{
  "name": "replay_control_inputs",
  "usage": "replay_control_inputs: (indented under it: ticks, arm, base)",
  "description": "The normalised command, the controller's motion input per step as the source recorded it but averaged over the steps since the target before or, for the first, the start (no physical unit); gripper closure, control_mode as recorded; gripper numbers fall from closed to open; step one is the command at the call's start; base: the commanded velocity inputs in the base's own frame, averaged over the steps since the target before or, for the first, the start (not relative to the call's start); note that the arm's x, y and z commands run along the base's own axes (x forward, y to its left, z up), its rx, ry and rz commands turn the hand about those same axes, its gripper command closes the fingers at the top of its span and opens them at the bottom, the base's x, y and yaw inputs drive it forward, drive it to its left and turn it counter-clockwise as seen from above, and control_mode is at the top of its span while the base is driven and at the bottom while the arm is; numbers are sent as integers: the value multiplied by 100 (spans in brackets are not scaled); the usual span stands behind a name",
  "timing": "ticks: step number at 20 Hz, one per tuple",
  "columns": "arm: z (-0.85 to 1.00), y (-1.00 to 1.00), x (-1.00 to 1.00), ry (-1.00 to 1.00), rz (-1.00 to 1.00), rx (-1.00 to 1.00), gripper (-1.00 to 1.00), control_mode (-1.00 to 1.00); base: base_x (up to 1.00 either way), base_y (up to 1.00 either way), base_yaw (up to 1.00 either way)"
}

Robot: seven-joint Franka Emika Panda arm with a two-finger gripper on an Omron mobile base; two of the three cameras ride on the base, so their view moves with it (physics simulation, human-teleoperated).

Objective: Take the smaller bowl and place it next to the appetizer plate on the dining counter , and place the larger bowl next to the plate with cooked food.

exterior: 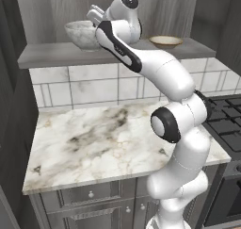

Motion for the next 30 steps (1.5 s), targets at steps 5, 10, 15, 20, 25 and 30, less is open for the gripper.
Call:
replay_control_inputs:
  ticks: [5, 10, 15, 20, 25, 30]
  arm:
    - [-6, 9, 26, 5, -2, 0, 100, -100]
    - [-7, 5, 12, 8, -3, 0, 100, -100]
    - [-11, 0, -28, 3, -11, 0, 100, -100]
    - [-28, 0, -66, 0, -12, 0, 100, -100]
    - [-33, 0, -83, 0, -10, 0, 100, -100]
    - [-2, -5, -100, 0, -2, 0, 100, -100]
  base:
    - [0, 0, 0]
    - [0, 0, 0]
    - [0, 0, 0]
    - [0, 0, 0]
    - [0, 0, 0]
    - [0, 0, 0]
